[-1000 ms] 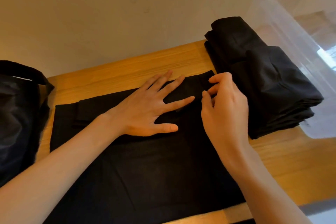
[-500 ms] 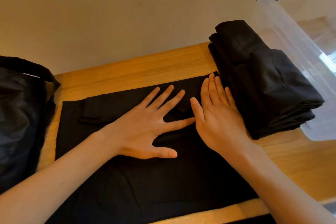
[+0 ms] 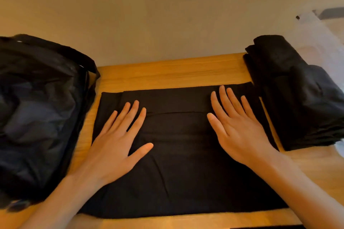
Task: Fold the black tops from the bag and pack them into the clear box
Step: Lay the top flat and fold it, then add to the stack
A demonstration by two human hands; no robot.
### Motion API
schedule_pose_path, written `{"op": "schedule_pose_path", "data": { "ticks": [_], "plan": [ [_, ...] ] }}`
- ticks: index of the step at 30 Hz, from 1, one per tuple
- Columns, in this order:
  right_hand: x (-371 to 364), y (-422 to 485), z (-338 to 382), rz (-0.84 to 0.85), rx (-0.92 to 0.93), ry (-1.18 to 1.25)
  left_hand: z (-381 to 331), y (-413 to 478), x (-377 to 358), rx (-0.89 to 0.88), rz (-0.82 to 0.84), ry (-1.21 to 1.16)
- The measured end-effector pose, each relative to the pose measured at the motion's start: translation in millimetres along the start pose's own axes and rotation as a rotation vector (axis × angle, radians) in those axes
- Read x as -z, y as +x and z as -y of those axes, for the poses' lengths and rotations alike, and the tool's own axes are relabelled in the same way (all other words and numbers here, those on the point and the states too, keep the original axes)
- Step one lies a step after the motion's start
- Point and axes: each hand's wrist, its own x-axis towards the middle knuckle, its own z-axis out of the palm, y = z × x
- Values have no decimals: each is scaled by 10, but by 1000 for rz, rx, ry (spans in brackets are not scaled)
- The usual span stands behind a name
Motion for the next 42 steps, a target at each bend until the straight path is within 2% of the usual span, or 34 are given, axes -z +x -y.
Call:
{"op": "schedule_pose_path", "data": {
  "ticks": [3, 5, 9, 12, 18, 22, 25, 28, 30, 34, 38, 42],
  "plan": [
    [108, 35, 247, -51, -2, -22, -20, -122, -4, 36, -20, 3],
    [142, 159, 585, -90, 147, -10, -74, -205, -2, 104, -62, 40],
    [18, 580, 1239, -19, 497, -51, -259, -392, -49, 324, -75, 25],
    [-98, 775, 1433, 56, 528, -135, -238, -512, -176, 346, -49, -29],
    [-134, 788, 1419, 33, 533, -105, -128, -526, -173, 313, -76, -33],
    [47, 479, 1108, -36, 574, 16, -40, -715, -108, 136, -89, -41],
    [74, 95, 680, 7, 536, -62, 46, -913, -159, -18, -46, 20],
    [4, -181, 348, 59, 469, -168, 79, -940, -178, -42, -10, 54],
    [-25, -405, 163, 55, 451, -147, 94, -953, -146, -92, 6, 28],
    [-79, -1020, -341, -61, 436, 3, 201, -1176, -142, -174, 18, -1],
    [-265, -1518, -756, -160, 450, -94, 239, -1479, -255, -187, 13, 79],
    [-444, -1629, -855, -310, 441, -69, 205, -1590, -348, -180, -49, 103]
  ]
}}
